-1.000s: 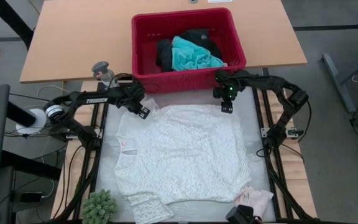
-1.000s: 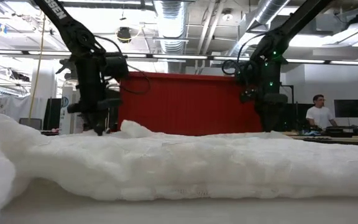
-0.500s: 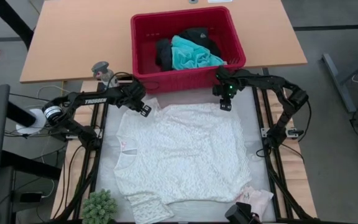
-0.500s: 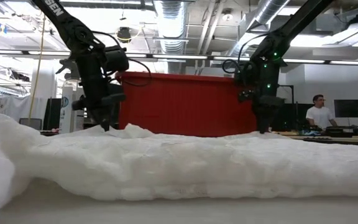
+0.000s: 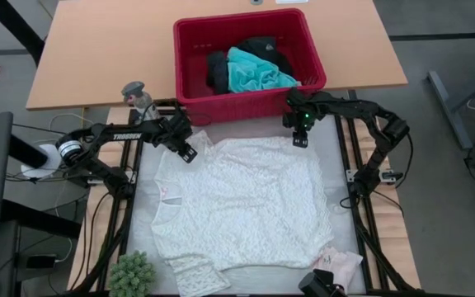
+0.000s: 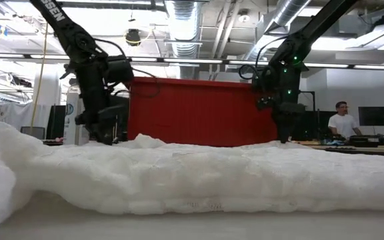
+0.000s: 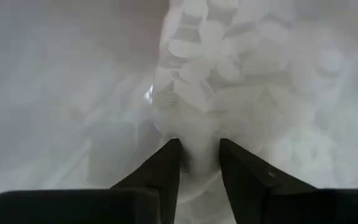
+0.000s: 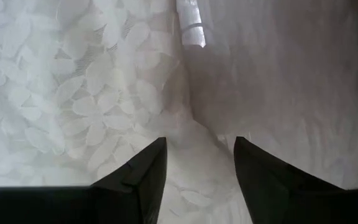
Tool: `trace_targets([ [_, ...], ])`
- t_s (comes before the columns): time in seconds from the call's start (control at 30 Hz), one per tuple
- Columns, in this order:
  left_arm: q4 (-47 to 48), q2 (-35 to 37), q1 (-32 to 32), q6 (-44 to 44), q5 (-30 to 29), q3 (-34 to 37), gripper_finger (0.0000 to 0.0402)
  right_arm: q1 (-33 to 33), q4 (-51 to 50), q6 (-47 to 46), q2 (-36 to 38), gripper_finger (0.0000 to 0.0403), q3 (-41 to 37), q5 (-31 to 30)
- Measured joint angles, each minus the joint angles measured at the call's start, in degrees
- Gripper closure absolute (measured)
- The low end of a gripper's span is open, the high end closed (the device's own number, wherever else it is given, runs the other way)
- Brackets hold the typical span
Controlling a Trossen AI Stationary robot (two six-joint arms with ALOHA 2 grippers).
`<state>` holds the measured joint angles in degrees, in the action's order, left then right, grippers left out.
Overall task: Fold Laundry from Bin
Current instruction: Fold the white blouse
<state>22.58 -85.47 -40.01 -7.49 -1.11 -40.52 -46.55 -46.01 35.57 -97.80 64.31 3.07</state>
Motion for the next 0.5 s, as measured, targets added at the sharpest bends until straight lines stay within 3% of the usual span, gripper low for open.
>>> trace_targets([
  [0.17, -0.94, 0.11, 0.00, -0.82, -0.18, 1.31, 0.0390, 0.38, -0.24, 1.13, -0.02, 0.0276, -1.23, -1.77],
  [0.33, -2.23, 0.11, 0.00, -2.10, -0.24, 1.32, 0.0399, 0.65, -0.14, 0.45, -0.04, 0.0382, -2.44, -3.37],
  [0.5, -0.93, 0.48, 0.16, -4.93, -0.04, 0.35, 0.0401, 2.09, -0.43, -2.88, -0.01, 0.0385, -1.59, -6.32],
])
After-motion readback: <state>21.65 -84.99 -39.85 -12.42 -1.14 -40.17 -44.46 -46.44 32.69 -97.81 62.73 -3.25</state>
